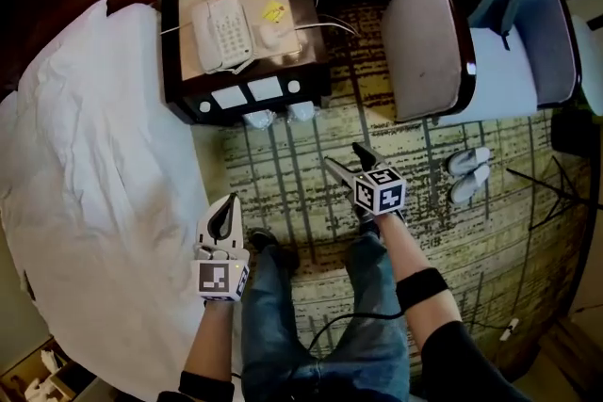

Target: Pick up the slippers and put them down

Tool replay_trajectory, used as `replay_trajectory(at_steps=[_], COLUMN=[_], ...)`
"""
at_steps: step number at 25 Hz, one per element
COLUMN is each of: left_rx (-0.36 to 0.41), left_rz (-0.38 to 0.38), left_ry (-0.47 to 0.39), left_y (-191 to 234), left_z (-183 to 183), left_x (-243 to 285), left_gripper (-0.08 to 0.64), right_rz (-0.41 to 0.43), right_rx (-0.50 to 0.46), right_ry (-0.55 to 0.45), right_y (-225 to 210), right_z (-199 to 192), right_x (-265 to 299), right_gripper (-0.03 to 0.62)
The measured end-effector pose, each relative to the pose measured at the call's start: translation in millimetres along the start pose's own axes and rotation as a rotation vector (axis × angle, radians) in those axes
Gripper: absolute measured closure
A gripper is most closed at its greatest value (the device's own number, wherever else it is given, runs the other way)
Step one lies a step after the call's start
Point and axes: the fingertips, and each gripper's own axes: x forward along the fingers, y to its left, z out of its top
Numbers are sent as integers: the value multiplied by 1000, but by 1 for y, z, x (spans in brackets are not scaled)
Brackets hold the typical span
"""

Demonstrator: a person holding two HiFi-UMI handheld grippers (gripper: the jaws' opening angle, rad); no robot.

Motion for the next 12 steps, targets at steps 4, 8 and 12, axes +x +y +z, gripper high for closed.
replay_trajectory(at_steps=[4, 8, 12], left_rx=[2, 20, 100], left_rz=[-26, -42, -92], left_ry=[-4, 28, 38], left_y=[-9, -7, -5], left_z=[-59, -128, -182], left_x=[66, 126, 177], left_gripper=[557, 557, 557], right_rz=[50, 78, 97], right_rx=[48, 62, 141], right_ry=[5, 2, -37], right_y=[-48, -85, -114], right_z=[-38, -71, -91], right_x=[73, 135, 184], right_gripper=[195, 195, 232])
